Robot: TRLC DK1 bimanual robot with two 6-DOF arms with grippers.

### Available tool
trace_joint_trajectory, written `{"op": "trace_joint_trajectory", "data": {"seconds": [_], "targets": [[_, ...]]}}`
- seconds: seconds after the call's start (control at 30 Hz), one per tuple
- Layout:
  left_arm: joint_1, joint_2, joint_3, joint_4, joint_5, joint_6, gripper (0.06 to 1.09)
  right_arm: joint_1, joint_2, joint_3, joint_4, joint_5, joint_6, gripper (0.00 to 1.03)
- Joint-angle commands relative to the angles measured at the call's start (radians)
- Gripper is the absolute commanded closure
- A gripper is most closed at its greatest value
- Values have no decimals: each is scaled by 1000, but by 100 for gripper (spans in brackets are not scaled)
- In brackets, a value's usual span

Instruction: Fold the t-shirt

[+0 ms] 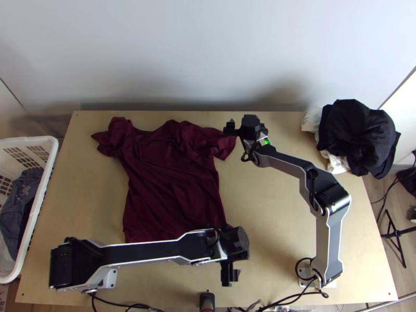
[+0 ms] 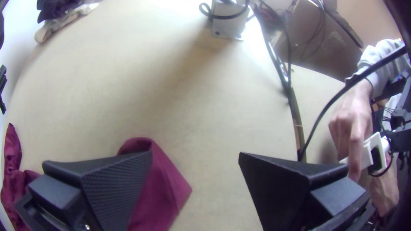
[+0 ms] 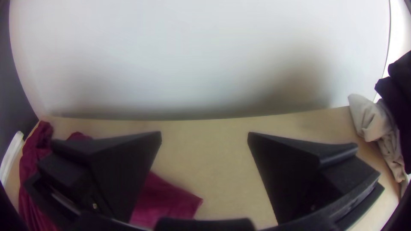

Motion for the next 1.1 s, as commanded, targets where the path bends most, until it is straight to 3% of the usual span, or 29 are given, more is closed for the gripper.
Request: {"op": "trace_joint_trajectory", "data": {"seconds": [0.0,0.27,0.4,0.43,0.47,0.53,0.83,1.07], "targets": [[-3,57,22,63,-85,46,11,-5,-32,-4,-31,-20,29,10],[-3,83,-10,97,-169,44,11,7,-36,6,-31,-27,32,10],[-7,95,-33,96,-199,24,20,15,-50,2,-31,-31,34,10],[-7,95,-39,96,-199,24,29,19,-55,2,-31,-31,34,10],[-7,94,-42,96,-199,23,48,21,-59,0,-31,-31,34,10],[-6,95,-44,97,-200,18,105,25,-65,0,-31,-31,35,10],[-9,-1,-103,71,-199,-84,105,27,-19,8,-66,-50,35,10],[-9,-32,-113,71,-199,-101,105,15,44,72,-233,-104,43,10]]}}
